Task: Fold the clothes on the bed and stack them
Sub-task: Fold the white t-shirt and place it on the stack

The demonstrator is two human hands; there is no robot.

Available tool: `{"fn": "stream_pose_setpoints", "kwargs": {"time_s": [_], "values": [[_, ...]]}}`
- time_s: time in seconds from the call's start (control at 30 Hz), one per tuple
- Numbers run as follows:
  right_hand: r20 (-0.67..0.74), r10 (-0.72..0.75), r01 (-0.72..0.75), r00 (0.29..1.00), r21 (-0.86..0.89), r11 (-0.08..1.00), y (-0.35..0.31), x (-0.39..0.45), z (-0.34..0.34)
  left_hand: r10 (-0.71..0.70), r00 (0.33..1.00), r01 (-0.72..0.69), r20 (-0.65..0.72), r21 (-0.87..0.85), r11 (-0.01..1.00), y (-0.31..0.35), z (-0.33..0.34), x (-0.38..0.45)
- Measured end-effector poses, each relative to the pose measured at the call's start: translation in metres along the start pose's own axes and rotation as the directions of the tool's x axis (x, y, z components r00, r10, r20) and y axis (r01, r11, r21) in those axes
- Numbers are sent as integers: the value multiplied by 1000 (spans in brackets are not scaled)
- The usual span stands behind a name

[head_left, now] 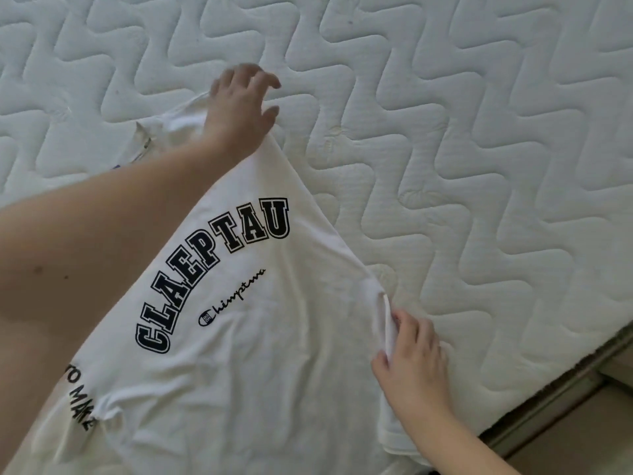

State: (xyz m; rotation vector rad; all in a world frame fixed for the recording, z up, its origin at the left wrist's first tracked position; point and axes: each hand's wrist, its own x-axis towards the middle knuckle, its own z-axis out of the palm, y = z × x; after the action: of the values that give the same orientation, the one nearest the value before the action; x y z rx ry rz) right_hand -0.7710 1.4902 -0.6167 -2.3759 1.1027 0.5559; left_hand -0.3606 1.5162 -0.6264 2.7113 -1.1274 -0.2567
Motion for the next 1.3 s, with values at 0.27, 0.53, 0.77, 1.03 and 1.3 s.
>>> {"fn": "stream_pose_setpoints", "kwargs": {"time_s": [0.27, 0.53, 0.77, 1.03, 1.3], "values": [[138, 86, -94, 987, 55, 994, 30, -24, 9, 544, 540, -604, 642, -155, 782, 129, 28, -92], [183, 208, -263, 961, 372, 890, 108, -23, -13, 540, 355, -704, 763, -162, 691, 191, 72, -130], [203, 184, -253, 962, 402, 880, 120, -46, -1, 524, 401, -720, 751, -95, 688, 218, 88, -148], [256, 189, -272, 948, 342, 899, 150, -47, -2, 530, 544, -697, 650, -2, 717, 219, 93, -171], [497, 103, -440, 862, 631, 639, 169, -53, 5, 533, 689, -613, 491, 4, 790, 198, 90, -197]]}}
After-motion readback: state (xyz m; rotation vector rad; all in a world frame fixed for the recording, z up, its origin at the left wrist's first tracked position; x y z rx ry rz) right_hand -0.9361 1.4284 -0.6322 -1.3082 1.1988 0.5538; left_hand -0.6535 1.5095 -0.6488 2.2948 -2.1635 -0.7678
